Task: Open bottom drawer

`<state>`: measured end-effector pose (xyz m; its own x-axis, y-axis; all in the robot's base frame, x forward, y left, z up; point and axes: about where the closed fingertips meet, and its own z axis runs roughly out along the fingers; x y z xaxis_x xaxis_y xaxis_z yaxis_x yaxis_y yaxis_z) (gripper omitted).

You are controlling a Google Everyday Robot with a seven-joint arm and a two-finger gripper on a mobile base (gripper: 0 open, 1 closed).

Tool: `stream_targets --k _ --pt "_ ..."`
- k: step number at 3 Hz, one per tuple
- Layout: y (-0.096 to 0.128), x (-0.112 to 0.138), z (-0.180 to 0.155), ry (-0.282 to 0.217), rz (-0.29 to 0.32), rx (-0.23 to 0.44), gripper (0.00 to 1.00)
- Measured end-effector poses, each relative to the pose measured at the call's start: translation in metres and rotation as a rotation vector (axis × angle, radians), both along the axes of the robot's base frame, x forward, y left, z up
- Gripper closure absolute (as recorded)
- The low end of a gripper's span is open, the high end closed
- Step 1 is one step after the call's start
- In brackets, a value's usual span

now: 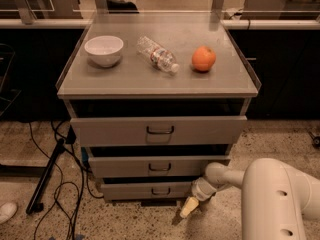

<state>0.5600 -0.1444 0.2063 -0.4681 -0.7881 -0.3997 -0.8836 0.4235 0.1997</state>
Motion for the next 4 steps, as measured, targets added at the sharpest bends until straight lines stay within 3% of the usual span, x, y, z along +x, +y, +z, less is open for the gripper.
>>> stream_targets --k 2,4 --pt "0.003 -0.003 0.032 -0.086 0.005 0.021 0.00" --pt "0.006 0.007 0.014 -0.070 0.009 0.020 0.00"
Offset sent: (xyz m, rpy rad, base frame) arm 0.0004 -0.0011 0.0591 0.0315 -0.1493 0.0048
